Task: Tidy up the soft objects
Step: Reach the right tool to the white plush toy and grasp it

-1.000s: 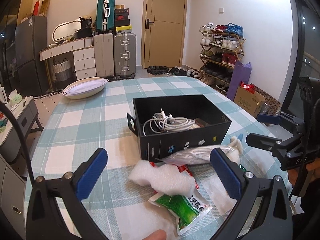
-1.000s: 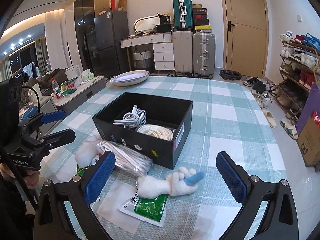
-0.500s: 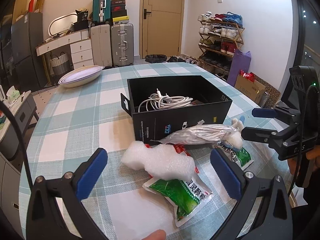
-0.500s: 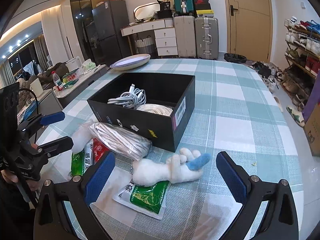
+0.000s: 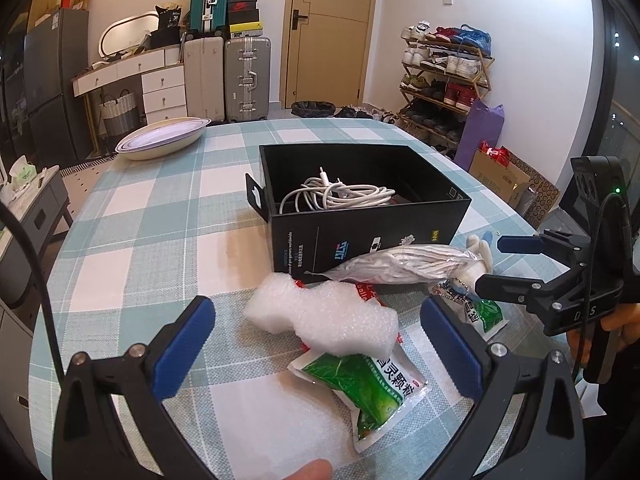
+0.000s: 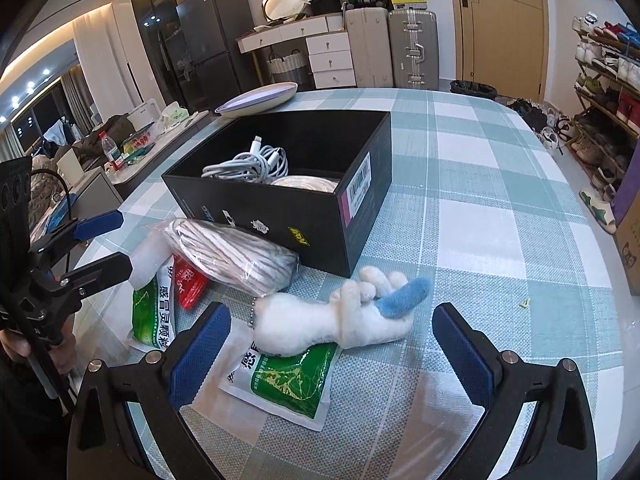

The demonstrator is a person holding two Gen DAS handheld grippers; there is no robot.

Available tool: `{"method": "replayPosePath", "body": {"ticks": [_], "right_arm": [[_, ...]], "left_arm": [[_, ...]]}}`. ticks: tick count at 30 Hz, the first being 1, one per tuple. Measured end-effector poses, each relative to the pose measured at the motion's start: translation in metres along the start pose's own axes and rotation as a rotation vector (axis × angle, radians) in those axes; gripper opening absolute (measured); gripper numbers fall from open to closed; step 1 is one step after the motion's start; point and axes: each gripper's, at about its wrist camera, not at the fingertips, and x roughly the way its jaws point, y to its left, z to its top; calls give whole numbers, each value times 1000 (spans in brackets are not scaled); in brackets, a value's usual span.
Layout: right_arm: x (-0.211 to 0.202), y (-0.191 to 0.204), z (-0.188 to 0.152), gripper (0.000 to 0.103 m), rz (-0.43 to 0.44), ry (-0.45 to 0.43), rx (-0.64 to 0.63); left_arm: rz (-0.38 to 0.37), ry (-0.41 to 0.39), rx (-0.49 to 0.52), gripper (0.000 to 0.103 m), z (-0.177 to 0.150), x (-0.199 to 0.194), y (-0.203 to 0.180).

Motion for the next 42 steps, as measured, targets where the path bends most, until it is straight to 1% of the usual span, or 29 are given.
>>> {"method": "replayPosePath", "body": {"ticks": [10, 16, 21, 24, 25, 28, 31, 37, 39, 42], "right_arm": [[12, -8, -3, 102, 1, 37, 37], [19, -5, -1, 102, 10, 49, 33], [25, -7, 0, 102, -1, 67, 44], [26, -7, 0, 102, -1, 61, 41], [26, -6, 1, 102, 2, 60, 38], [27, -5, 1, 95, -1, 59, 26], [26, -5, 1, 94, 4, 57, 20], [15, -5, 1, 93, -12, 20, 0], [8, -4, 1, 93, -24, -11, -17], [-8, -2, 3, 93, -6, -86, -35]], "left_arm": [[2, 3, -3, 103, 0, 1, 0], [1, 10, -10, 103, -2, 3, 3], [0, 11, -11, 103, -2, 3, 3], [-1, 12, -10, 103, -2, 3, 3], [-1, 12, -8, 103, -2, 3, 3], [-2, 15, -6, 103, -2, 3, 3], [-2, 15, -7, 103, -2, 3, 3], [-3, 16, -8, 103, -2, 3, 3], [-2, 15, -7, 103, -2, 3, 3], [-3, 16, -12, 103, -2, 4, 4]]}}
